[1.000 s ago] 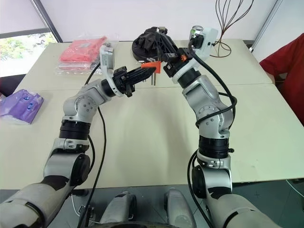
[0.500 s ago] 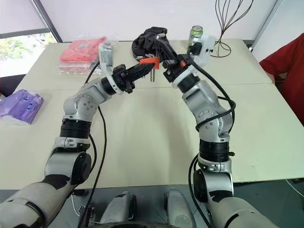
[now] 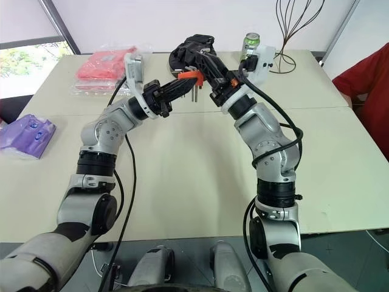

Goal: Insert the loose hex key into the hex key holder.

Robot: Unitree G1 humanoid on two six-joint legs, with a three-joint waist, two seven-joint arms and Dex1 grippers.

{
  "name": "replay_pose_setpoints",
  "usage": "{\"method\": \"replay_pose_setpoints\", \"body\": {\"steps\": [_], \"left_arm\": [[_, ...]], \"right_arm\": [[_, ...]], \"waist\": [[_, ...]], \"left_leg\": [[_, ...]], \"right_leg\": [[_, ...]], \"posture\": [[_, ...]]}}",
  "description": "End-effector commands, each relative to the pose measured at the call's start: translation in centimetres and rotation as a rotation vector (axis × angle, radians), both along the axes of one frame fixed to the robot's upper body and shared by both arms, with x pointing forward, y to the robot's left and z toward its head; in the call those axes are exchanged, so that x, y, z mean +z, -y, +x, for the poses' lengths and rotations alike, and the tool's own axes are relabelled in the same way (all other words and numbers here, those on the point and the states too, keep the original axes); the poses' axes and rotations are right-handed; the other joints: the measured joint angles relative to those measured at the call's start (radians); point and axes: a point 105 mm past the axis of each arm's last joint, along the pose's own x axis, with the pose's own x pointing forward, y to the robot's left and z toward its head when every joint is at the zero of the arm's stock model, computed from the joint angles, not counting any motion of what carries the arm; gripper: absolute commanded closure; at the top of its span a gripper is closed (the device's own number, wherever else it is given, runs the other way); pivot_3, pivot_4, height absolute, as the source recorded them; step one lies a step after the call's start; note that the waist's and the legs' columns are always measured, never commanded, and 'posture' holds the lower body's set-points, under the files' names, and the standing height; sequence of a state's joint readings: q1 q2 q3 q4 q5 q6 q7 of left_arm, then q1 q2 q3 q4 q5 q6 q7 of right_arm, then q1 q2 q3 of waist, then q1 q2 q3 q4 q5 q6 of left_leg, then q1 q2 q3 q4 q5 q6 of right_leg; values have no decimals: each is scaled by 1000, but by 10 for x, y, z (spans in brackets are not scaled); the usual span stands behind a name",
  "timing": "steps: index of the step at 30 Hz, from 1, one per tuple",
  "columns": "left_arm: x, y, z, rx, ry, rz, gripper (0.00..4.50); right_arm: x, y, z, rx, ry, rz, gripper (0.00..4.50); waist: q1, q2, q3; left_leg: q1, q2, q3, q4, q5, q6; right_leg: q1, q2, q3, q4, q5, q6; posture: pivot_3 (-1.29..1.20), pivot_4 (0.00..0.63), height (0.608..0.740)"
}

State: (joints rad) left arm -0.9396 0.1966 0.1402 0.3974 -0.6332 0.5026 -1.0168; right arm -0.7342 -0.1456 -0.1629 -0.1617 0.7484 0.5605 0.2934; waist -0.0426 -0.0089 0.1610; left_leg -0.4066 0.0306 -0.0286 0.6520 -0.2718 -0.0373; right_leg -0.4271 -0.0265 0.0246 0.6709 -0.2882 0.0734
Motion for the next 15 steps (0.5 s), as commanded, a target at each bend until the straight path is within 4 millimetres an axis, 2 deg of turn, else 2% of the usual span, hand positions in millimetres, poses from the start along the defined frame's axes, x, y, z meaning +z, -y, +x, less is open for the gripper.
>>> {"method": "replay_pose_setpoints", "body": {"steps": [1,2,6,8,11,15], "left_arm": [[14,-2,-5,-4,65,-14,4500],[13,-2,-5,-3,66,-8,4500],[4,-6,-7,-7,51,30,4500],[-6,-9,-10,-13,36,65,4500],[-23,-13,-13,-12,-23,104,4500],[-51,-28,-19,19,-174,120,4500]], "right_arm": [[15,-1,-16,40,84,-50,1492],[16,2,-19,43,89,-55,1059],[16,16,-43,100,99,-102,1059],[7,21,-54,127,87,-187,1059],[-18,28,-56,91,43,-351,1059],[-32,39,-50,30,5,-368,1059]], "waist": [[0,0,0],[1,0,0],[2,0,0],[3,0,0],[4,0,0],[-3,0,0]], "left_leg": [[0,0,0,0,0,0],[0,0,0,0,0,0],[0,0,0,0,-1,1],[0,0,0,0,-1,1],[0,0,0,0,-1,2],[0,0,0,0,-1,2]], "right_leg": [[0,0,0,0,0,0],[0,0,0,0,0,0],[0,0,0,0,0,0],[0,0,0,-1,0,0],[0,0,0,-1,0,0],[0,1,1,-1,0,0]], "posture": [[0,150,740],[0,150,740],[0,150,740],[0,150,740],[0,150,740],[0,150,740]]}}
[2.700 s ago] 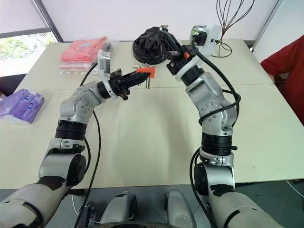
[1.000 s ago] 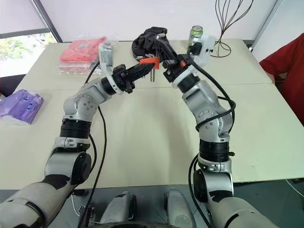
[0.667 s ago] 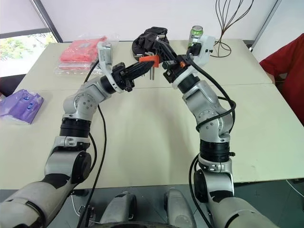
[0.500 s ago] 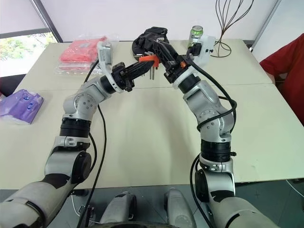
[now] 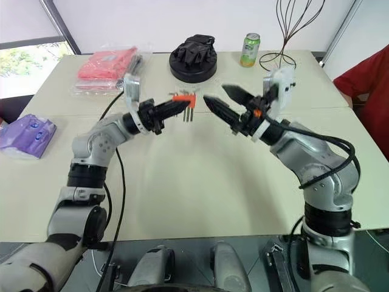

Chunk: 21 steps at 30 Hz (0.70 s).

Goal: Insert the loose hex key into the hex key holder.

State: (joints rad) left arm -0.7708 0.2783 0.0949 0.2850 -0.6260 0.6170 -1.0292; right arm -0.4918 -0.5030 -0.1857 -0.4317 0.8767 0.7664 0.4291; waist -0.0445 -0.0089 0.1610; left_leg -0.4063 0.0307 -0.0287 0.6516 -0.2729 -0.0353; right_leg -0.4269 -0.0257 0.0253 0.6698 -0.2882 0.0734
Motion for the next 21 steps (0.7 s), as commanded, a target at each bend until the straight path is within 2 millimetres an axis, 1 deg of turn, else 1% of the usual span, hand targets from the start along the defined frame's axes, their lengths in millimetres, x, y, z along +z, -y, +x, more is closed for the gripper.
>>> {"method": "replay_pose_setpoints", "body": {"steps": [1,6,9,11,12,13,14,15,16,17,18,20,21], "left_arm": [[-6,-12,-6,41,-89,-16,4500],[-54,-35,1,195,-393,-48,4500],[-83,-44,2,276,-521,-4,4500],[-97,-47,-1,296,-551,59,3561],[-103,-48,-3,304,-560,87,3199],[-109,-51,-3,325,-566,120,2675],[-114,-54,-2,352,-573,149,2246],[-119,-58,0,387,-590,169,1660],[-123,-63,2,418,-603,181,1211],[-126,-68,3,440,-613,192,629],[-131,-76,4,483,-617,225,140],[-139,-93,5,568,-615,289,59],[-140,-106,5,620,-575,332,59]], "right_arm": [[4,3,-1,-29,51,-6,1059],[-4,-3,4,-52,39,26,1059],[-8,-6,6,-59,35,39,1059],[-9,-8,8,-63,35,45,1003],[-9,-8,9,-65,35,47,1003],[-9,-8,10,-68,36,49,1003],[-9,-8,11,-70,36,50,1003],[-9,-8,12,-72,37,50,1003],[-9,-8,12,-73,38,50,1003],[-9,-8,13,-74,37,49,1003],[-9,-7,13,-74,36,46,1003],[-11,-6,13,-76,32,40,1003],[-12,-6,13,-78,28,35,1003]], "waist": [[-1,0,0],[3,0,0],[7,0,0],[10,0,0],[12,0,0],[14,0,0],[16,0,0],[21,0,0],[25,0,0],[25,1,-1],[25,1,-1],[21,0,-1],[18,0,-1]], "left_leg": [[1,0,0,0,0,0],[0,0,-1,0,0,0],[0,0,-1,1,0,0],[0,0,-1,1,0,0],[0,0,-1,1,0,0],[0,0,-1,1,0,0],[0,0,-1,1,0,0],[0,0,-1,1,0,0],[0,0,-1,1,0,0],[1,0,0,1,0,0],[3,0,0,1,0,0],[7,0,0,0,0,0],[12,0,0,-2,0,0]], "right_leg": [[0,0,0,1,0,0],[0,0,0,1,0,0],[0,0,0,1,0,0],[0,-1,0,1,0,0],[0,-1,0,1,0,0],[0,-1,0,1,0,0],[0,-1,0,1,0,0],[0,-1,0,1,0,0],[0,-1,0,1,0,0],[1,-1,0,1,0,0],[3,-1,0,1,0,0],[6,-1,1,1,0,0],[9,0,2,1,0,0]], "posture": [[0,150,740],[0,150,740],[0,150,740],[0,150,740],[0,150,740],[0,150,740],[0,150,740],[0,150,740],[0,150,740],[0,150,740],[0,150,740],[0,150,740],[0,150,740]]}}
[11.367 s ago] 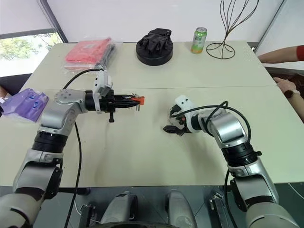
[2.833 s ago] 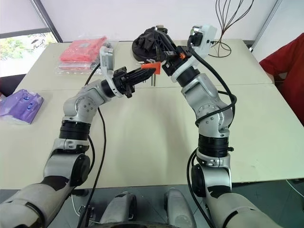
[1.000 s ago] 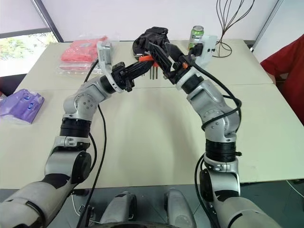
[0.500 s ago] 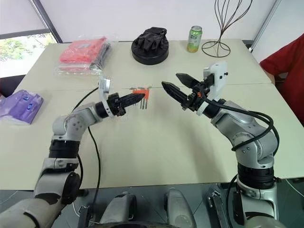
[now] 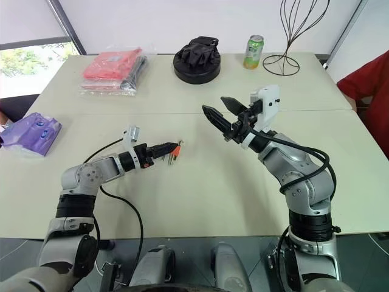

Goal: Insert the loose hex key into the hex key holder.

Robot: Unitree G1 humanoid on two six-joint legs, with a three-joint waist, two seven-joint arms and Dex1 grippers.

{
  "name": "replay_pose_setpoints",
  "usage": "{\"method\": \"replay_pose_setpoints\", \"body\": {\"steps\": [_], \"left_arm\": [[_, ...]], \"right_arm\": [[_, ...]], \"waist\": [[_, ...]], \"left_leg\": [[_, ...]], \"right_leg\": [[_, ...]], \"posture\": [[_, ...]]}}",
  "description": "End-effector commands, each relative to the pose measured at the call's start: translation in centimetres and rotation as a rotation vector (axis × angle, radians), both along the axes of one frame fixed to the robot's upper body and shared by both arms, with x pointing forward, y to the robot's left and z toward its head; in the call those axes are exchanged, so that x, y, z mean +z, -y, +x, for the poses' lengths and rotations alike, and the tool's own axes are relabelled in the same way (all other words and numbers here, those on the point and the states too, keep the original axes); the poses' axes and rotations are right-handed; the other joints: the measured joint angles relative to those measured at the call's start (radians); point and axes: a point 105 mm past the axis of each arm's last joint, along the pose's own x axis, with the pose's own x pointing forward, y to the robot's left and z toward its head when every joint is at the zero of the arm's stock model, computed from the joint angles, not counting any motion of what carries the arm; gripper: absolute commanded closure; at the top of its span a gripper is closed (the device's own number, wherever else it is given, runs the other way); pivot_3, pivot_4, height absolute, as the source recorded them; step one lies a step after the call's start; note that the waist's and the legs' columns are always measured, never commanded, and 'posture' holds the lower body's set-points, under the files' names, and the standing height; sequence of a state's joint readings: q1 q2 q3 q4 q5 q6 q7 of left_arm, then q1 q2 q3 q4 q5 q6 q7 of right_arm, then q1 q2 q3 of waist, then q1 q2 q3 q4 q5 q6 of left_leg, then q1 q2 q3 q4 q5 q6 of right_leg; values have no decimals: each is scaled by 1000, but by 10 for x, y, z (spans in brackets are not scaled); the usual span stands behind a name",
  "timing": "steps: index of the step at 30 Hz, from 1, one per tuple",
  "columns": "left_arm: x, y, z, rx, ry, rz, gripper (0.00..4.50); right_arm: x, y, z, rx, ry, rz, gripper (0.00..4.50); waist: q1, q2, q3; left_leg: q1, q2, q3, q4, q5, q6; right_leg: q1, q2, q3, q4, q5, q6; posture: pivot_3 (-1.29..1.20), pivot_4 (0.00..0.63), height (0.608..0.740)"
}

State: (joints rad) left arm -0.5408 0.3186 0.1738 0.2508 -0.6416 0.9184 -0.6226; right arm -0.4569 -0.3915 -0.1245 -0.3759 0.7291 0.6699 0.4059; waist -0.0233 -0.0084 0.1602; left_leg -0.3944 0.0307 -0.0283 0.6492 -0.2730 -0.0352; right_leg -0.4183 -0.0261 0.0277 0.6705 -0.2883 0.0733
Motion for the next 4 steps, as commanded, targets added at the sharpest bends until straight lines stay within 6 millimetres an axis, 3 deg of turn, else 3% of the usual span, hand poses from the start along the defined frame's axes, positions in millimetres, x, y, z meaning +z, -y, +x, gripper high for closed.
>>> {"method": "replay_pose_setpoints", "body": {"steps": [1,4], "left_arm": [[-26,-61,3,206,-12,246,59],[-7,-85,4,256,124,361,59]], "right_arm": [[9,3,-4,0,42,-3,1003],[3,8,-5,-15,22,-5,1003]], "waist": [[-14,0,0],[-26,0,0]], "left_leg": [[4,0,0,-1,0,1],[12,1,-1,-4,-2,4]], "right_leg": [[3,0,1,0,0,0],[9,2,2,-2,-1,-2]], "posture": [[0,150,740],[0,150,740]]}}
